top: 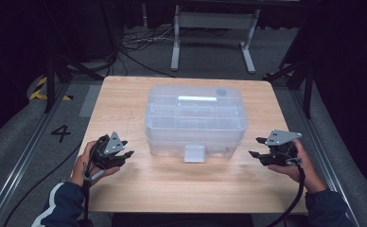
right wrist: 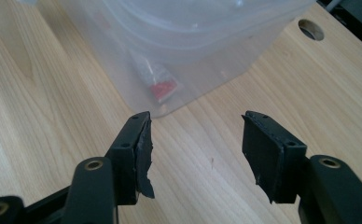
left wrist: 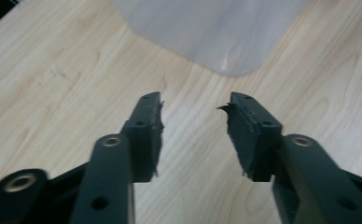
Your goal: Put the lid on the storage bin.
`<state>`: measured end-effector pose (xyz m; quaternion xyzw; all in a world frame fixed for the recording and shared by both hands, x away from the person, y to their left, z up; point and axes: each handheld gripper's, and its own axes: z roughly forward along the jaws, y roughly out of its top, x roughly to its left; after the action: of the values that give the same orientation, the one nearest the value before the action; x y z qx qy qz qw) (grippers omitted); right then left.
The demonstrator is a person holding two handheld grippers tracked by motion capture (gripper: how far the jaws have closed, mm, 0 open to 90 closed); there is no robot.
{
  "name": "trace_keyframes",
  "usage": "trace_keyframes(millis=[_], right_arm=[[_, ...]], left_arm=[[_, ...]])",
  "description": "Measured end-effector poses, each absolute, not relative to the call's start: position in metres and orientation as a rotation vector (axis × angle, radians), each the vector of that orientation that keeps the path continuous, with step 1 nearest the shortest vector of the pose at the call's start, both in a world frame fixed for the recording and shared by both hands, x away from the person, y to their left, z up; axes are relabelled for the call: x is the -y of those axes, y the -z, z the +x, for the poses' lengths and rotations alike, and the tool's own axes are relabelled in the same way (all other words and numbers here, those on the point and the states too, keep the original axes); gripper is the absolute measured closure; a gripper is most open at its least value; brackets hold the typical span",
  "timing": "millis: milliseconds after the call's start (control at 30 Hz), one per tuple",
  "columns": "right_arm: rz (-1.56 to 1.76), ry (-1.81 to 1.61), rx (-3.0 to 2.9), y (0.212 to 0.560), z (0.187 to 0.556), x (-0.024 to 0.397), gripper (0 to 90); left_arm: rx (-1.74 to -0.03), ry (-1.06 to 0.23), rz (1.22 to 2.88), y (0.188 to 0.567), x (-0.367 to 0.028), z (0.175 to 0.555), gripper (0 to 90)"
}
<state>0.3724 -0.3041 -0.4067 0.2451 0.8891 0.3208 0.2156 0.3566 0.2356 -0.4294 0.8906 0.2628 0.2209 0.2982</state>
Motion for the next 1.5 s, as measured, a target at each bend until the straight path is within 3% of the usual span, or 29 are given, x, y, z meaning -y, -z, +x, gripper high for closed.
trace_keyframes(millis=[667, 1500], right_arm=[[0.779, -0.829, -2.428, 0.436, 0.356, 0.342, 38.3], [1.089, -1.01, -2.336, 0.482, 0.328, 0.396, 30.0]], left_arm=[[-0.796, -0.535, 2.382, 0.453, -0.26, 0.338, 28.2], [-0.966, -0.357, 2.206, 0.488, -0.29, 0.33, 21.0]])
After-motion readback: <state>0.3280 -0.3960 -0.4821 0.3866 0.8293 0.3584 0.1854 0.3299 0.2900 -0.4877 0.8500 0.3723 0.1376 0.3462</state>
